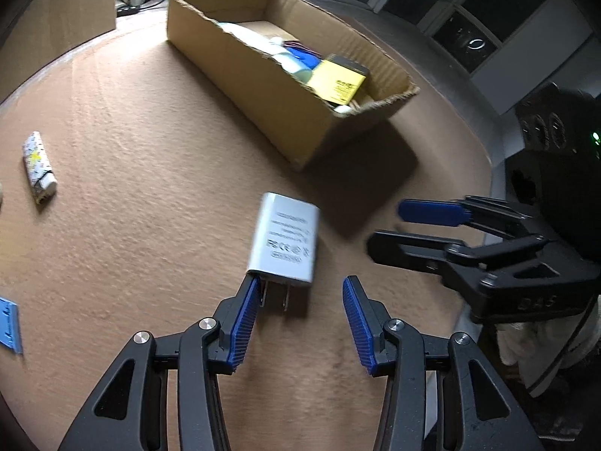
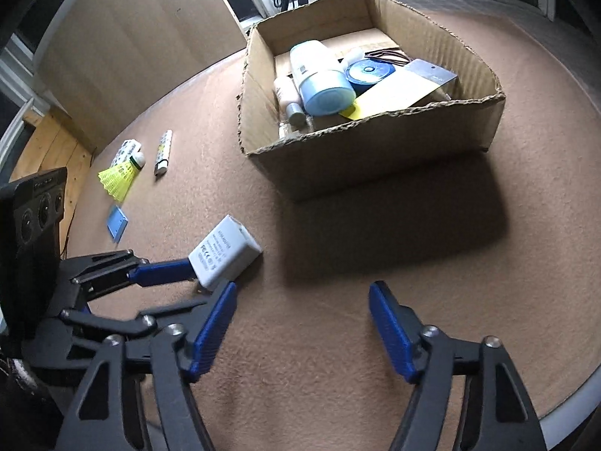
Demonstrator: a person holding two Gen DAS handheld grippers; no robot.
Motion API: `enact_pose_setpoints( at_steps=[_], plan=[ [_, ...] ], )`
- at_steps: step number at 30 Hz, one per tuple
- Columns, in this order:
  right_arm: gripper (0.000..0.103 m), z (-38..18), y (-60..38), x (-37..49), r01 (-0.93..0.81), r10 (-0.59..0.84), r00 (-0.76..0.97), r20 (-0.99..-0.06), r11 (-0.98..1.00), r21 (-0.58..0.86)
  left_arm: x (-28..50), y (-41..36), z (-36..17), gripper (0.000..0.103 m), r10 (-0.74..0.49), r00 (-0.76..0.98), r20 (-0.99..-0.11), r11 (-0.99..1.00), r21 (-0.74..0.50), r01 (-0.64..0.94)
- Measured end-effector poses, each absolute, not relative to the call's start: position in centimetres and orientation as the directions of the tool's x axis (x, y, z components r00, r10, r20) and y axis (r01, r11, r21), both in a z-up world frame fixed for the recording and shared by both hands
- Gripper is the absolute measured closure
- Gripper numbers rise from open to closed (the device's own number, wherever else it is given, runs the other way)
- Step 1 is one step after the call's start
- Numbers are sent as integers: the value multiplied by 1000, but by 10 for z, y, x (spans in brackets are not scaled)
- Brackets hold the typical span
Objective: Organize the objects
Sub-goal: 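Close the right tool on the white USB charger on the mat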
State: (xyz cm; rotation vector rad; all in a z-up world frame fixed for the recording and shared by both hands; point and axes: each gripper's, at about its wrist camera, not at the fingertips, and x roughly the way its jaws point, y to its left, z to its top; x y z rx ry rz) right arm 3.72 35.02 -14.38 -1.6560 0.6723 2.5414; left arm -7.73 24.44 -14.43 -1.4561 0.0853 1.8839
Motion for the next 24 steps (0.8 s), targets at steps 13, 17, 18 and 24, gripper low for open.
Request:
enact_pose_setpoints(
  at_steps=[13, 17, 18, 24],
  plan=[
    [58, -146, 348, 26, -238, -237, -430, -871, -901, 363, -72, 232, -137, 57, 509, -119, -853, -745, -367, -557],
    [64, -150, 344, 16, -216, -294, -422, -858, -886, 410, -80, 226, -139, 68, 500, -124, -857, -753, -360, -551],
    [67, -151, 342, 13, -212, -304, -417, -857, -884, 416, -79, 231, -142, 68, 501, -120, -857, -750, -361, -555],
    [68, -155, 333, 1, -192, -336, -402, -852, -879, 437, -79, 239, -148, 68, 500, -96, -861, -736, -363, -572]
  ],
)
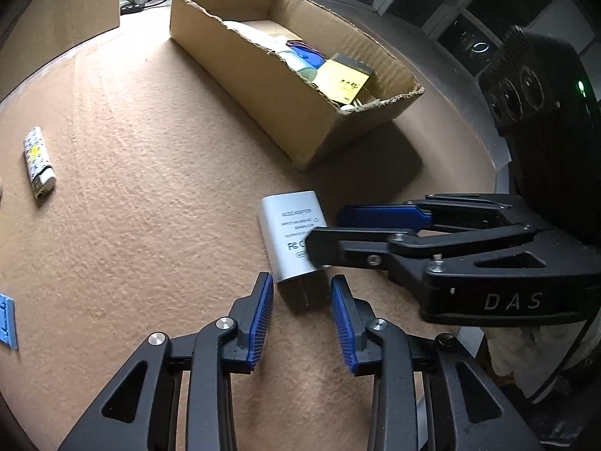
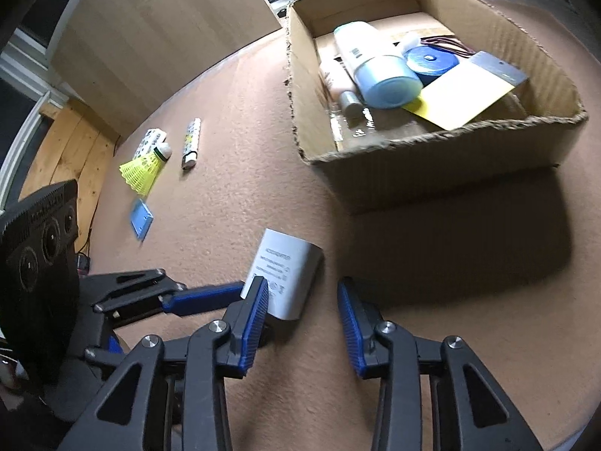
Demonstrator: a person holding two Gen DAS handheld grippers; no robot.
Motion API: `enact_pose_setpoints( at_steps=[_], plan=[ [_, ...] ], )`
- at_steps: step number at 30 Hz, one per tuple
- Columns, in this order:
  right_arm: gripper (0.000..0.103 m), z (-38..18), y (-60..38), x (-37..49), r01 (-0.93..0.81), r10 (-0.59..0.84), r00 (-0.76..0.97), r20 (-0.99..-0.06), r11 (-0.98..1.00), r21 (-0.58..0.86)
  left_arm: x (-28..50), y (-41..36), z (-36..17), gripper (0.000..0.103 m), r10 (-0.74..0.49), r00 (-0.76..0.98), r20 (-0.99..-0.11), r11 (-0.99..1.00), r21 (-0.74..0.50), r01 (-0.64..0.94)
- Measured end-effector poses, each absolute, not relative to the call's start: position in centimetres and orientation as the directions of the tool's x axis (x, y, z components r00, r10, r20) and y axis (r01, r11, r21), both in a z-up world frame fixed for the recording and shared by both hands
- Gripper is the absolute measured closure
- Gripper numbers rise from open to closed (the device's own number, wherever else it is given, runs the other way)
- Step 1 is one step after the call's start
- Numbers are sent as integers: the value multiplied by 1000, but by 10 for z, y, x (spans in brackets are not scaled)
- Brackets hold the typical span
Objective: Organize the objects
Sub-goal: 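Close the right tool on the white USB charger on the mat, then carry the charger into the box and open the right tool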
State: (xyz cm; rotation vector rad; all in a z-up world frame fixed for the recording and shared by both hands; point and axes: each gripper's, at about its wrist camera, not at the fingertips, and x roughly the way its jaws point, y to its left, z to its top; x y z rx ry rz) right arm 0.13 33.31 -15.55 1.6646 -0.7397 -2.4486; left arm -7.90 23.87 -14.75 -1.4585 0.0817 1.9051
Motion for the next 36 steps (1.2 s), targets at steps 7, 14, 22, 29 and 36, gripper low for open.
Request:
enact_pose_setpoints(
  at_steps=[7, 14, 22, 29, 36],
  plan=[
    [69, -161, 329, -7, -169, -392, -382, -837, -861, 480, -82, 238, -149, 69, 509, -91, -856, -735, -377, -564],
    [77, -156, 327, -10, -150, -366, -401, -840, -878, 455, -84, 236, -148, 69, 510, -98, -854, -743, -380, -551],
    [77, -148, 326, -8, -118, -352, -408, -843, -895, 430, -80, 234, -139, 69, 508, -118, -853, -749, -370, -549],
    [77, -122, 333, -6, -93, -348, -454, -820, -897, 432, -79, 242, -104, 69, 520, -171, -837, -747, -348, -567],
    [77, -92, 352, -13, -73, -330, -509, -795, -904, 422, -100, 266, -75, 69, 527, -215, -823, -738, -317, -596]
  ],
)
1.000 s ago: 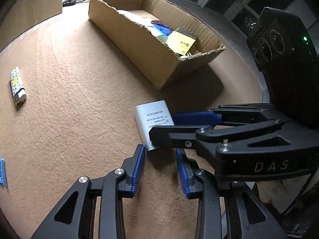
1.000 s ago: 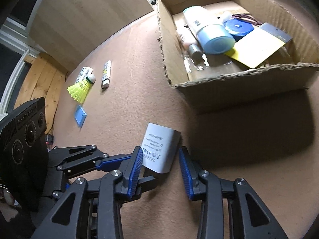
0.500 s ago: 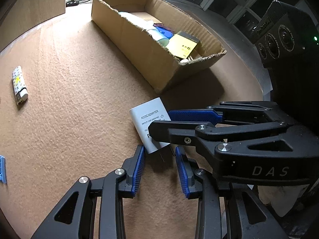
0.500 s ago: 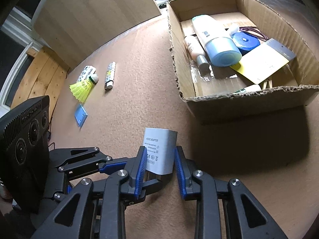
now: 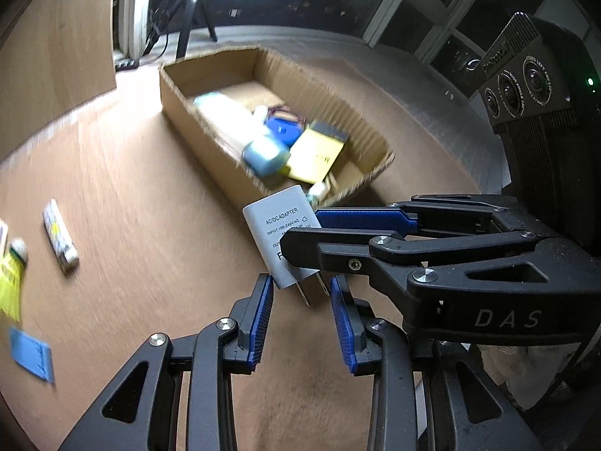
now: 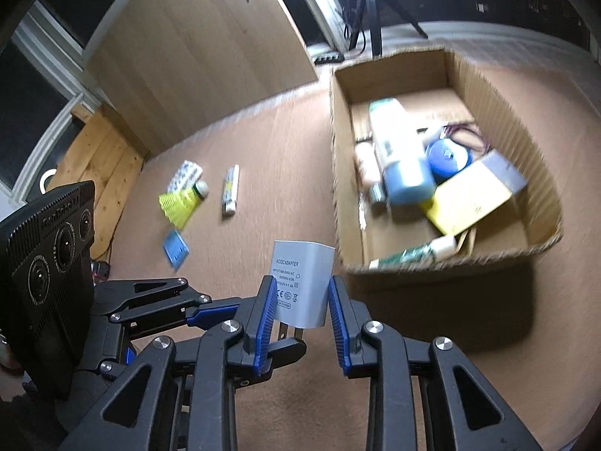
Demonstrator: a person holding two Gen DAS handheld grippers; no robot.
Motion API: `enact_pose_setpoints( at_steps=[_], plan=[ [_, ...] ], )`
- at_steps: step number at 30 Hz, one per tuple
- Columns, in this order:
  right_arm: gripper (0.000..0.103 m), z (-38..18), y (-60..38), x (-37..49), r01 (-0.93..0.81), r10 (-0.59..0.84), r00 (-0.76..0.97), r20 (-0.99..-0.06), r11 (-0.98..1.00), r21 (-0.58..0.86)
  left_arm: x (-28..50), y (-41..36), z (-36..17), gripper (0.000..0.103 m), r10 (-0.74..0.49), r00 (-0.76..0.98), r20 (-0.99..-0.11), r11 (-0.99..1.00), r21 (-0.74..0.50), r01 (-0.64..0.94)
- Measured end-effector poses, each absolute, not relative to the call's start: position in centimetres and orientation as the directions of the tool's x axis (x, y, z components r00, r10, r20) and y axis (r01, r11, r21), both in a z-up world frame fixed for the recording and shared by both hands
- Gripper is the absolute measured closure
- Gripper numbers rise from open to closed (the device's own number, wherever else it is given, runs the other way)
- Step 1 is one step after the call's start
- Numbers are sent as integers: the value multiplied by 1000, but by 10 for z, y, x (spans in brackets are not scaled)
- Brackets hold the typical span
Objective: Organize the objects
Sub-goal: 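Carry the charger into the box and open the right tool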
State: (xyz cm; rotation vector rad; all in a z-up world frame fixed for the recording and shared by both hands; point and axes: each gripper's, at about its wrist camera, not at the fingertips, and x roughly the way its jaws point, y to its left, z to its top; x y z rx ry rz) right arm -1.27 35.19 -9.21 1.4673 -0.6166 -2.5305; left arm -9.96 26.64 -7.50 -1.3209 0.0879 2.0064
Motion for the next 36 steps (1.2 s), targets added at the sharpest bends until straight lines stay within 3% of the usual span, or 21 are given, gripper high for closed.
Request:
enact_pose_setpoints(
  at_steps=[11, 30, 34, 36],
  plan=[
    [77, -80, 394, -39, -97, -306, -550, -777, -901, 424, -130, 305, -63, 68, 527, -239, -815, -743, -306, -594],
    [77, -99, 420, -55, -126, -312, -509, -802, -895, 428, -150, 332, -88, 68, 506, -197, -840, -748, -313, -586],
    [75, -98, 417, -55, -131, -301, -506, -808, -899, 417, -149, 331, -86, 67, 515, -191, -836, -742, -323, -587],
    [66, -98, 416, -55, -130, -309, -501, -809, -897, 423, -147, 330, -84, 67, 513, -198, -835, -742, -315, -592]
  ],
)
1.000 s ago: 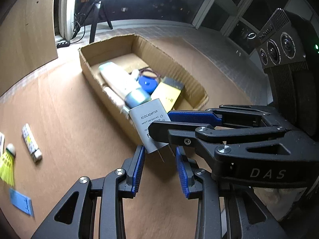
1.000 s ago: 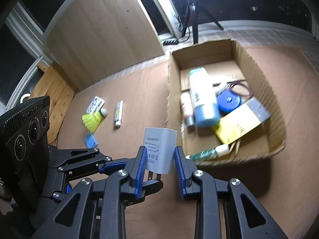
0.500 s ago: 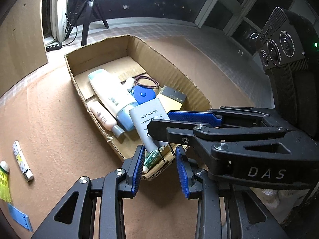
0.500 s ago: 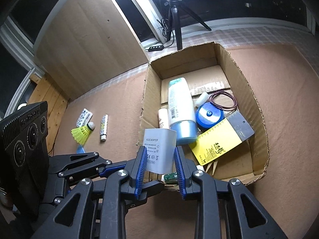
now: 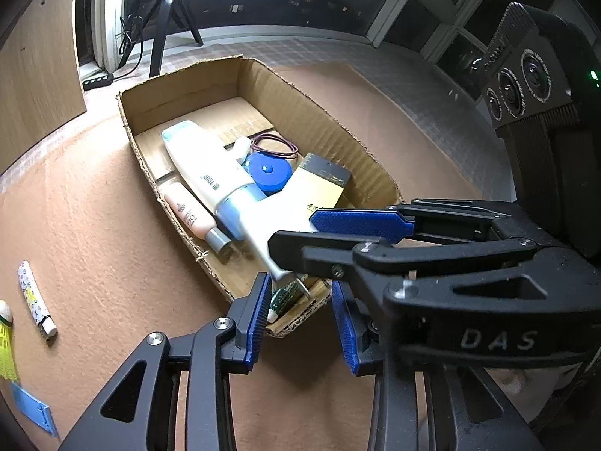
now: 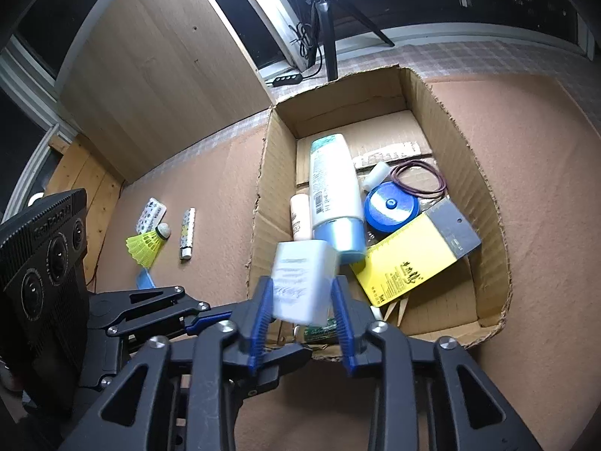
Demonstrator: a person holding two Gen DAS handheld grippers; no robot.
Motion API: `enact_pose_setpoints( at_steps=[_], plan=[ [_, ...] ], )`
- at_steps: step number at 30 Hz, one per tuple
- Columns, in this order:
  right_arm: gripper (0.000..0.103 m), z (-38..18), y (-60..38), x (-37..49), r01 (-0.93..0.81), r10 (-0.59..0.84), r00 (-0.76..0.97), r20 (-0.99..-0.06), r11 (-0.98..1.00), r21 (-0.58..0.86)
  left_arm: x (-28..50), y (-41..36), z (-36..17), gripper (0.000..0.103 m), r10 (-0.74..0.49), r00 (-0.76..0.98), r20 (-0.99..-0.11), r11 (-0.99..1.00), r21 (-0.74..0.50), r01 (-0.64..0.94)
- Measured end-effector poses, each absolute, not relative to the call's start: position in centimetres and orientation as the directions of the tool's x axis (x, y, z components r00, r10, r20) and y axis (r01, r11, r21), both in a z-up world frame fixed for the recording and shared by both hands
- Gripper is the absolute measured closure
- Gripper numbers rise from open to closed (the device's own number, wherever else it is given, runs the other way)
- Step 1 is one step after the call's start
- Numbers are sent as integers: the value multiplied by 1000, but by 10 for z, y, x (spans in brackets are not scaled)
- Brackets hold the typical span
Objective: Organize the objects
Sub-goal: 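Carry the charger into the box and open the right tool, then withdraw the right tool from the box toward the shuttlecock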
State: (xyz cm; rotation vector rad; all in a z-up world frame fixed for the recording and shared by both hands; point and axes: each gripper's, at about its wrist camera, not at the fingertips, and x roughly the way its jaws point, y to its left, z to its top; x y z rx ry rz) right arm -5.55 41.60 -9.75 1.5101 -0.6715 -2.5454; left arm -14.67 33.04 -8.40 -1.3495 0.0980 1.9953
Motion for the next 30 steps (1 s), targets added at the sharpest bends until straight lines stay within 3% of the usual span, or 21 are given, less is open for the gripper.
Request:
enact_pose_setpoints(
  at_steps=[3, 15, 30],
  plan=[
    [57, -94, 415, -53, -135, -294, -509, -809, -901, 412, -144, 327, -82, 67, 505, -206, -838, -747, -305, -591],
    [56, -84, 405, -43, -141, -269, -529, -805, -907, 396, -122, 283, -69, 66, 506, -243, -827, -774, -311, -552],
    [57, -94, 350, -50, -81, -331, -499, -801, -902, 424, -101, 157, -72, 66, 427, -341, -837, -878, -295, -376]
  ],
)
